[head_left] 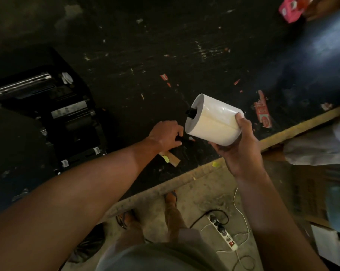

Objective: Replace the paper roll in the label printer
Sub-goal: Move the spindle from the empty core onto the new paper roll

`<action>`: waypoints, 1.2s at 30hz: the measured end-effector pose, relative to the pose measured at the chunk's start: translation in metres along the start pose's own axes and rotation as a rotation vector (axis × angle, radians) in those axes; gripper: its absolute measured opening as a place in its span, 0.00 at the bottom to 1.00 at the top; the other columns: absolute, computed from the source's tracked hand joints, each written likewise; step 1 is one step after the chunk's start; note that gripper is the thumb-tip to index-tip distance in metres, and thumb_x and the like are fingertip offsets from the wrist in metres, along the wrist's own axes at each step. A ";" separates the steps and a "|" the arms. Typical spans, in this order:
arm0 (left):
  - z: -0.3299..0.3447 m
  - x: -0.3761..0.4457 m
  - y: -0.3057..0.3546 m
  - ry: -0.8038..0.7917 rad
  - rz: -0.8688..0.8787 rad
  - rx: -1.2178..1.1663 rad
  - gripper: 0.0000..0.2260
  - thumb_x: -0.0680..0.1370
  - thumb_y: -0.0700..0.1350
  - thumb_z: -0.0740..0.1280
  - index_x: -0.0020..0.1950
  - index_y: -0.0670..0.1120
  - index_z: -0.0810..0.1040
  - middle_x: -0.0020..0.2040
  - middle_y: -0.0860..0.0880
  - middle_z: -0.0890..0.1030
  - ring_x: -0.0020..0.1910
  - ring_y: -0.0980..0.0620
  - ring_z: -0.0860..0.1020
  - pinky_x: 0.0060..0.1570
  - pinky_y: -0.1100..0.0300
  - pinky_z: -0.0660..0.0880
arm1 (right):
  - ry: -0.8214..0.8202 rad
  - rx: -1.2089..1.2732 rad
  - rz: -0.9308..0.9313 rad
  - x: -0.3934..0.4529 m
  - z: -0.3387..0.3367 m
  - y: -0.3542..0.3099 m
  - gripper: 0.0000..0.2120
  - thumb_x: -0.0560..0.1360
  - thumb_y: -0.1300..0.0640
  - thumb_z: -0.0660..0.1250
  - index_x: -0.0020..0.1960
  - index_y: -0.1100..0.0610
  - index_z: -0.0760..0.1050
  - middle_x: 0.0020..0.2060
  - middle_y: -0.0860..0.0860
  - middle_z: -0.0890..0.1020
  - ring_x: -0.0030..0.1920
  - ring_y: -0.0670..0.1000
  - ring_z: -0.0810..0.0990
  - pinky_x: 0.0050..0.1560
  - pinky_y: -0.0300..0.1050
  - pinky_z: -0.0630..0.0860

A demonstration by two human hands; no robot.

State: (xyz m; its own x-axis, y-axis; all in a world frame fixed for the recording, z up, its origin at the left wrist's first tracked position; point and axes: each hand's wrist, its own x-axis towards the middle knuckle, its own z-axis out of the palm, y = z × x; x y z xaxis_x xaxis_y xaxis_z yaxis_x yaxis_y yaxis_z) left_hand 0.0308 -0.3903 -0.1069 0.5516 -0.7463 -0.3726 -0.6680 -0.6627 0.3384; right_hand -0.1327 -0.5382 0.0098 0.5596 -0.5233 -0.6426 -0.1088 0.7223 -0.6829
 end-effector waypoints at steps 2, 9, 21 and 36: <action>0.001 0.001 -0.002 -0.006 0.003 0.011 0.18 0.75 0.56 0.77 0.62 0.54 0.80 0.58 0.50 0.79 0.50 0.55 0.73 0.55 0.54 0.73 | 0.000 0.007 0.005 -0.002 -0.005 0.003 0.26 0.77 0.46 0.73 0.71 0.50 0.73 0.69 0.57 0.79 0.66 0.60 0.82 0.54 0.57 0.85; -0.002 0.002 0.000 -0.015 0.048 0.112 0.21 0.73 0.56 0.79 0.62 0.54 0.79 0.57 0.52 0.77 0.53 0.53 0.77 0.55 0.51 0.79 | 0.171 -0.018 0.039 -0.005 -0.010 0.007 0.21 0.75 0.47 0.75 0.64 0.50 0.75 0.64 0.54 0.79 0.63 0.58 0.82 0.46 0.55 0.86; -0.077 -0.075 -0.042 -0.085 -0.201 -1.841 0.13 0.79 0.47 0.72 0.62 0.52 0.88 0.65 0.47 0.86 0.65 0.48 0.84 0.60 0.54 0.81 | 0.178 -0.025 0.099 -0.013 0.016 0.012 0.17 0.74 0.47 0.77 0.58 0.49 0.75 0.62 0.54 0.80 0.61 0.59 0.82 0.52 0.61 0.86; -0.086 -0.206 -0.094 0.368 -0.164 -1.322 0.17 0.79 0.46 0.74 0.68 0.54 0.83 0.65 0.55 0.85 0.66 0.56 0.82 0.60 0.61 0.79 | -0.111 -0.329 0.117 -0.057 0.128 0.065 0.20 0.71 0.46 0.79 0.57 0.52 0.75 0.62 0.53 0.80 0.61 0.57 0.81 0.48 0.59 0.87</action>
State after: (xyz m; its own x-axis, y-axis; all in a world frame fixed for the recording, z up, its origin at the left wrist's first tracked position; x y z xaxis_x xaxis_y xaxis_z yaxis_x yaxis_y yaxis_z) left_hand 0.0227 -0.1800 0.0125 0.8142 -0.4910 -0.3097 0.2684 -0.1547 0.9508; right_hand -0.0666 -0.4036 0.0458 0.6114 -0.3807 -0.6937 -0.4253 0.5812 -0.6938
